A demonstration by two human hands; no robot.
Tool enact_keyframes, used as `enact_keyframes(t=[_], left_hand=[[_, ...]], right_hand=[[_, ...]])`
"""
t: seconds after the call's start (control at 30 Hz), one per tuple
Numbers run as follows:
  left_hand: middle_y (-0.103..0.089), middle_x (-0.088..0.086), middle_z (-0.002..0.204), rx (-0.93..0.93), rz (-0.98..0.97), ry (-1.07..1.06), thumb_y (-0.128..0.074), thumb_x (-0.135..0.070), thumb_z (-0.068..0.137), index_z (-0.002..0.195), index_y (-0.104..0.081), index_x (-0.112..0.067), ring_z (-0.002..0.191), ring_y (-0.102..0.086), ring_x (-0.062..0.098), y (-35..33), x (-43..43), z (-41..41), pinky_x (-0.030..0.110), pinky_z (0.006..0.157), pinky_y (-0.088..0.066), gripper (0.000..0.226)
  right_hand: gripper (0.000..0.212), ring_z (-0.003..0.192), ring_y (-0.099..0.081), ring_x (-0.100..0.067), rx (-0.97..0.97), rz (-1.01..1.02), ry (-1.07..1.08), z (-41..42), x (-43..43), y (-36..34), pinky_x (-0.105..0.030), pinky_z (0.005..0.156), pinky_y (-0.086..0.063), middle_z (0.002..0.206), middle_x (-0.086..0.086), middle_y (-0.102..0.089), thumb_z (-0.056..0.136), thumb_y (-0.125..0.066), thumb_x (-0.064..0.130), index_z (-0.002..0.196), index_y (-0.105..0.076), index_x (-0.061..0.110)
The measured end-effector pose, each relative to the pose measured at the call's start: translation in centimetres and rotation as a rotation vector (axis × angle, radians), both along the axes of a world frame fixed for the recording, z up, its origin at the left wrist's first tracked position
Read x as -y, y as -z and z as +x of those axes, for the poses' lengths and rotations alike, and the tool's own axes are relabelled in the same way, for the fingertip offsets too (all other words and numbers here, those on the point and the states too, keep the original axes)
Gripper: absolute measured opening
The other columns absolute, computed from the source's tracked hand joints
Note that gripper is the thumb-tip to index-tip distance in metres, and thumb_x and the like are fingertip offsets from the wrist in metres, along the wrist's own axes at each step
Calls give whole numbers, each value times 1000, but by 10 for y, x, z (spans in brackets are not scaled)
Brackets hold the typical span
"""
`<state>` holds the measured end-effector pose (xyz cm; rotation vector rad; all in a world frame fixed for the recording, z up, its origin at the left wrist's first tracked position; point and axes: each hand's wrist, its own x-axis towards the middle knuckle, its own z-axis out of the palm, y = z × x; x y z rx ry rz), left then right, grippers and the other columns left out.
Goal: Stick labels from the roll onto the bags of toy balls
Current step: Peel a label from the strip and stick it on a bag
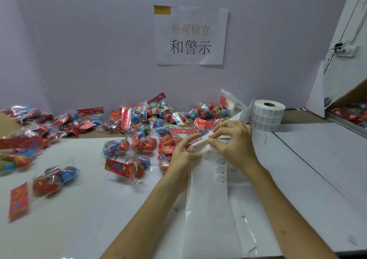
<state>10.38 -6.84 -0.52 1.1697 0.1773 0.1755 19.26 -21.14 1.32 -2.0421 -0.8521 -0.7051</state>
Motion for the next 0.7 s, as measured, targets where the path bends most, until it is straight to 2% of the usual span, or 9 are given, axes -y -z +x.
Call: enact_keyframes(t=[0.07, 0.17, 0.33, 0.43, 0.57, 0.63, 0.7], left_hand=[[-73, 9, 108, 9, 40, -9, -49, 22, 85, 113, -74, -27, 84, -72, 28, 1, 1, 1, 45, 76, -61, 62], [-70, 11, 117, 27, 92, -20, -47, 23, 84, 117, -73, -24, 93, -68, 29, 0, 3, -1, 50, 89, -56, 62], [-73, -1, 116, 31, 143, -34, -47, 25, 82, 118, -72, -21, 93, -71, 21, -1, 4, -3, 40, 77, -61, 64], [-74, -4, 116, 24, 180, -38, -45, 27, 77, 116, -73, -22, 97, -71, 22, -1, 6, -4, 39, 74, -60, 68], [-74, -7, 113, 8, 252, -75, -46, 24, 75, 114, -74, -26, 101, -70, 18, 2, 6, -3, 40, 77, -61, 69], [-76, -4, 110, 12, 260, -77, -51, 22, 75, 115, -72, -25, 101, -71, 18, 4, 6, -1, 42, 80, -63, 65], [-74, -2, 117, 33, 337, -46, -60, 18, 78, 116, -67, -24, 107, -70, 17, 6, 9, -1, 37, 84, -63, 57]], right_hand=[[11, 100, -54, -14, -16, 14, 9, 0, 0, 0, -31, 95, -24, 90, 15, -69, 74, -87, 22, 71, -77, 25], [11, 97, -55, -13, -55, 25, 13, 1, 1, 0, -38, 99, -29, 88, 15, -70, 74, -86, 21, 69, -77, 24], [12, 96, -58, -16, -108, 16, 26, 1, 2, -2, -47, 101, -34, 84, 13, -71, 75, -86, 20, 68, -76, 23], [12, 88, -65, -22, -153, 65, 25, 6, 6, -3, -55, 95, -46, 77, 10, -71, 78, -82, 18, 68, -75, 19], [16, 72, -67, -10, -179, 181, 95, 14, 17, -5, -47, 80, -56, 71, 12, -70, 86, -76, 20, 71, -72, 21], [14, 71, -66, -10, -166, 222, 126, 15, 20, -6, -44, 76, -57, 72, 10, -71, 88, -74, 20, 75, -72, 22], [11, 73, -67, -13, -152, 245, 153, 15, 22, -6, -44, 76, -58, 75, 7, -72, 90, -72, 22, 79, -73, 21]])
